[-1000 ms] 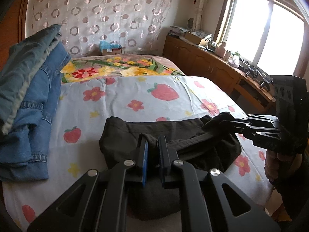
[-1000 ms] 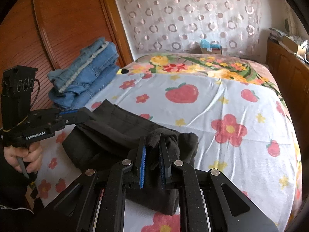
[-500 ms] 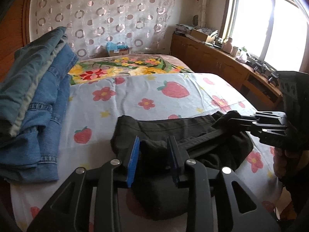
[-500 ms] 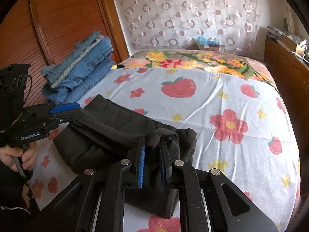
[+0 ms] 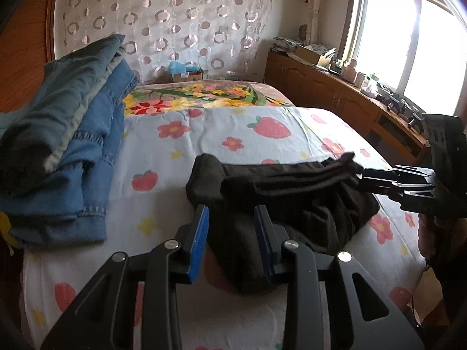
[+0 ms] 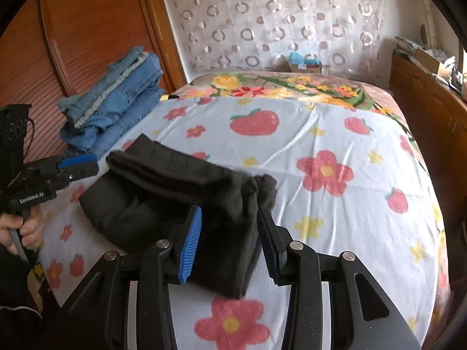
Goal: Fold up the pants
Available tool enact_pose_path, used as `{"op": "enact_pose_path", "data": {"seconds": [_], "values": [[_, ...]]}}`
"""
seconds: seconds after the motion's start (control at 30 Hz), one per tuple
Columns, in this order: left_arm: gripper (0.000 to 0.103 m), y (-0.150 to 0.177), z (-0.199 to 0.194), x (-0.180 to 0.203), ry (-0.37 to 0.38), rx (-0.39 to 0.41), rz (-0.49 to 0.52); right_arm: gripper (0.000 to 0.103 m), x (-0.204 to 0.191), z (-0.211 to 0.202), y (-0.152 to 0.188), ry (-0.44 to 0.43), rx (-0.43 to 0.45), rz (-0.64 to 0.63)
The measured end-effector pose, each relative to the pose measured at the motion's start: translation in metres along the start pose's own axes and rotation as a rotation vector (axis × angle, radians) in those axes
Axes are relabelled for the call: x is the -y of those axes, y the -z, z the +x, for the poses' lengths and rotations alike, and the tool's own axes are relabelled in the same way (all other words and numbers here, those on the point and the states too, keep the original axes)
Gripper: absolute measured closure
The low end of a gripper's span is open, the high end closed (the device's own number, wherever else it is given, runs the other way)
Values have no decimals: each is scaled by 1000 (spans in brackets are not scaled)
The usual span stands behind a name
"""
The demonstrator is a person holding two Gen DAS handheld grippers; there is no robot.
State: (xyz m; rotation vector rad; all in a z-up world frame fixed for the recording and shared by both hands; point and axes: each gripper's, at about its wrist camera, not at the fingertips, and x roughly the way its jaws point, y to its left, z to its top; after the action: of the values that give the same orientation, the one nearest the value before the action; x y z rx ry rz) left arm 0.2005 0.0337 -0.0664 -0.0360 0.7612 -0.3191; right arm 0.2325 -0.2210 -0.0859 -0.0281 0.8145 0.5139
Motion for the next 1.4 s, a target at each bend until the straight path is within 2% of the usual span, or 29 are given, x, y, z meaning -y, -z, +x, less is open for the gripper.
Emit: {"op": "enact_pose_path", "data": {"seconds": [0.27, 0.43, 0.8, 0.83, 0.9, 0.93, 0.97, 1.03, 1.17, 1.4], "values": [[72, 13, 8, 7, 10, -50, 11, 64, 1, 0, 10, 6, -37, -4], [72, 23, 4, 10, 57, -63, -2, 64, -4, 0, 12, -5, -44, -21], [72, 36, 6, 13, 53, -81, -1, 64, -2, -3, 27, -21, -76, -1], [73, 37, 6, 13, 58, -82, -5, 64, -1, -2, 28, -27, -80, 3], [81, 37, 7, 14, 67, -83, -4, 64, -1, 1, 31, -36, -92, 11], [83, 37, 7, 14, 66, -78, -2, 77, -2, 2, 32, -38, -92, 11], [90, 37, 6, 15, 66, -75, 2, 85, -2, 2, 32, -44, -92, 12], [93, 37, 1, 16, 57, -60, 3, 96, -1, 0, 33, -50, -79, 19], [94, 34, -18, 20, 71, -31, -3, 97, -3, -15, 33, -33, -47, 2], [92, 42, -44, 33, 78, -33, 17, 97, -12, -43, 38, -46, -30, -28]]}}
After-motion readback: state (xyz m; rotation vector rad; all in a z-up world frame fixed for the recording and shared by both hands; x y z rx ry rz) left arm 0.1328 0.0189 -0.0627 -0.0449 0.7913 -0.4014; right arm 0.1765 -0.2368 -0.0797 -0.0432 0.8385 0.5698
